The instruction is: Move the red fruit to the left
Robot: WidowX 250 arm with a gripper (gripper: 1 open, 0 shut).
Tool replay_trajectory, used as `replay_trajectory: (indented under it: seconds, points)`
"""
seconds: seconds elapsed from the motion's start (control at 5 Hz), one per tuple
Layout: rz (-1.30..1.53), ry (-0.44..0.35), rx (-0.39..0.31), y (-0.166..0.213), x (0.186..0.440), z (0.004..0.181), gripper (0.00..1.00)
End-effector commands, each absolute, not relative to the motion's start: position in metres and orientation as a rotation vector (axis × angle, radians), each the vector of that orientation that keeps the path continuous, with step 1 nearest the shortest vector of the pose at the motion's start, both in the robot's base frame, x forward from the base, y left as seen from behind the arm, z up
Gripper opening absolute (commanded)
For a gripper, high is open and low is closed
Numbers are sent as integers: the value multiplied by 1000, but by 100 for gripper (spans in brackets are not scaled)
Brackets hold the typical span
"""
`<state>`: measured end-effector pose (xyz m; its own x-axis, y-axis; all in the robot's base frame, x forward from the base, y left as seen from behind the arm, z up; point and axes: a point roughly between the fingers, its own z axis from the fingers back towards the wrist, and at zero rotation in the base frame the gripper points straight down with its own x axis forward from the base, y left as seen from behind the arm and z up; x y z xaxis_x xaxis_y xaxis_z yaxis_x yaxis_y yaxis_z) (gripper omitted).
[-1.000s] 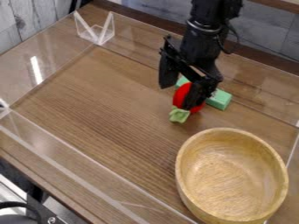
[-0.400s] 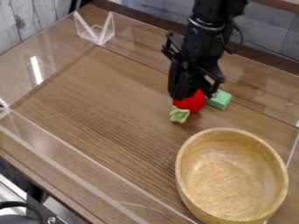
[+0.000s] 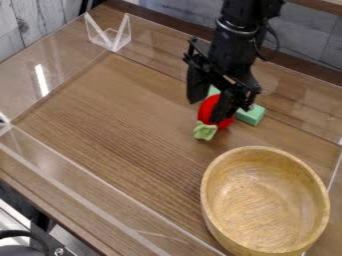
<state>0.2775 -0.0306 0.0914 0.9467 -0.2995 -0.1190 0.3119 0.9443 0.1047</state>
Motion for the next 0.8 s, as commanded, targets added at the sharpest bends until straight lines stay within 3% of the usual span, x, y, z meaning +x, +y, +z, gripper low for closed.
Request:
replay_trajectory:
  seconds: [0.0, 0.6]
  points:
    - [-267, 40, 123, -36, 285, 94, 0]
    - [-90, -121, 137, 6, 277, 147, 0]
